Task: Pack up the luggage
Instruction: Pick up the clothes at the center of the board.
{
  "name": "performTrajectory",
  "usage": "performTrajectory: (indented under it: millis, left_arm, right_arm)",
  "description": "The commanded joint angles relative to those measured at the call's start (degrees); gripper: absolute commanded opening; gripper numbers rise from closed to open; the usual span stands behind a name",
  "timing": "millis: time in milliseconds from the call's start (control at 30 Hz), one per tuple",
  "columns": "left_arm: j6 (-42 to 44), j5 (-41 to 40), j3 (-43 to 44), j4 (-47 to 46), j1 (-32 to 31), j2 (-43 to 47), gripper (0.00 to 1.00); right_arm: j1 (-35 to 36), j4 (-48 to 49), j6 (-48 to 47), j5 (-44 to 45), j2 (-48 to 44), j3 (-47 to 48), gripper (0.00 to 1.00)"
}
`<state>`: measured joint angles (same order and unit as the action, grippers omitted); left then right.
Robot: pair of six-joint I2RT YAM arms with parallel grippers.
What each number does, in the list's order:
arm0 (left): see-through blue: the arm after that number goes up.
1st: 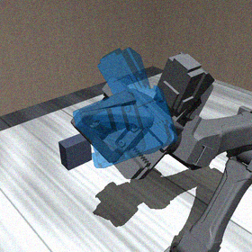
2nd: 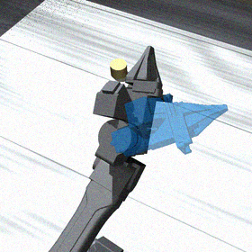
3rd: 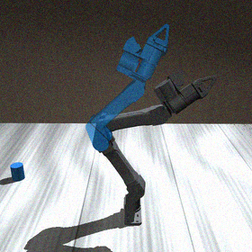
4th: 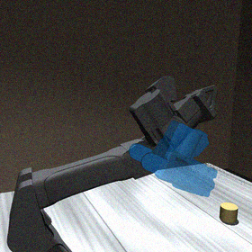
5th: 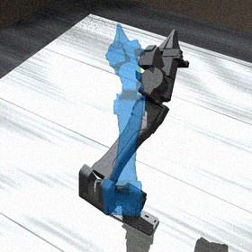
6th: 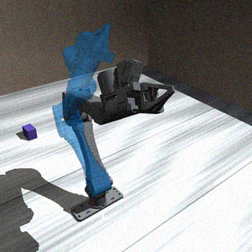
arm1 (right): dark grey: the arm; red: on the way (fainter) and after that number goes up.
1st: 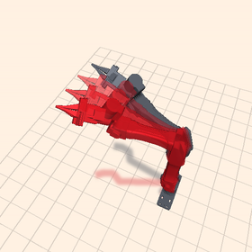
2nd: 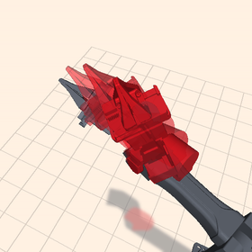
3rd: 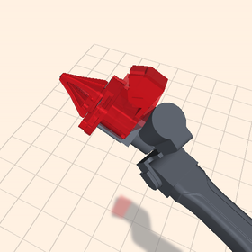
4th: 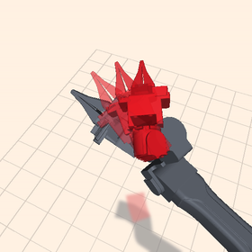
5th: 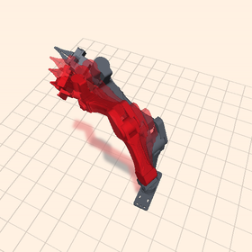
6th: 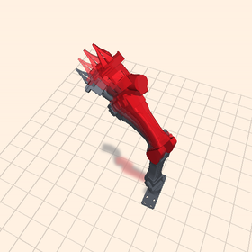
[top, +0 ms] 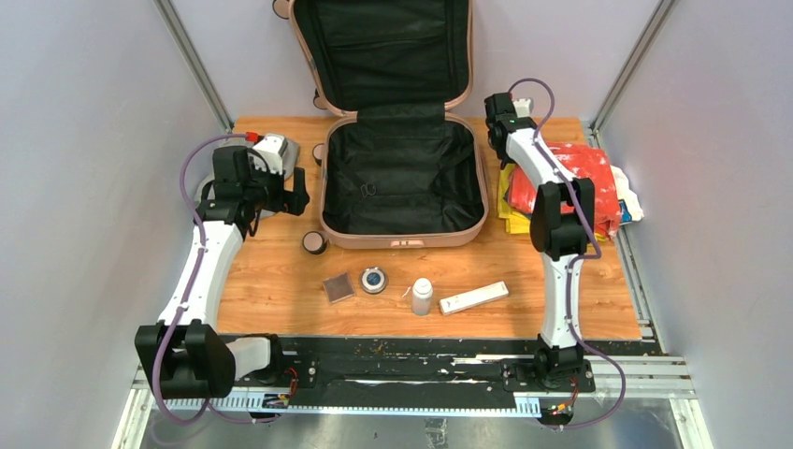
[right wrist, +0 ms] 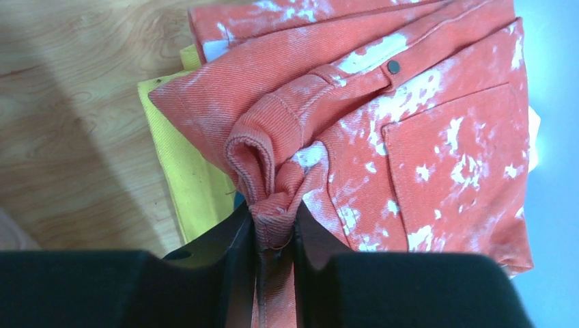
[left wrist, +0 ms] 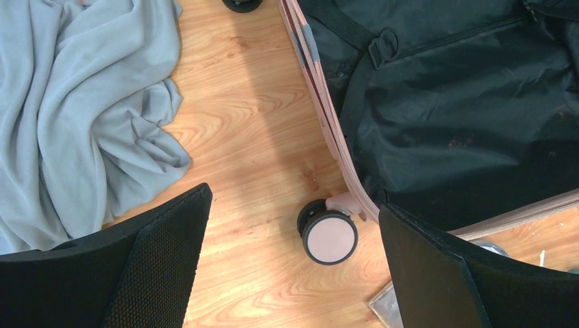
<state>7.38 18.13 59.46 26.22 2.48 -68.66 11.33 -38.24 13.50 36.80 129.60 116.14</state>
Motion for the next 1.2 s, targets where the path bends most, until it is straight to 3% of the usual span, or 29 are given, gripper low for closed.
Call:
performTrajectory:
  millis: [0,200,767,900,967,1067,1167]
  left_arm:
    - [1.1,0.3,0.3,0.8,-0.2,2.1,1.0]
    - [1.2,0.1,0.0,1.3,-0.2,2.8,1.0]
    - [2.5,0.2,-0.2,3.6,-0.1,3.1,1.0]
    - [2.9,0.3,-0.5,3.8,-0.2,4.0,1.0]
    - [3.1,0.4,-0.5,4.0,-0.2,4.3,1.0]
    - [3.6,0.5,-0.5,4.0,-0.2,4.4,1.0]
    - [4.5,0.3,-0.4,4.5,-0.2,4.4,1.0]
  right_arm:
    - [-2.3,0.6,1.1,-6.4,-8.5,-3.5,0.16]
    - [-7.0,1.6,2.9,-17.0,-14.9,-8.2,0.0]
    - [-12.5,0.2,5.1,-35.3,-29.0,-12.0,0.0]
    - [-13.0,-0.6,4.8,-30.8,-29.4,-11.9,0.0]
    - [-13.3,-1.7,4.7,-28.6,-28.0,-11.3,0.12]
    - [-13.4,-3.9,4.4,-27.5,-23.6,-9.5,0.5]
    - [-13.5,-6.3,4.1,-29.1,-19.9,-6.8,0.73]
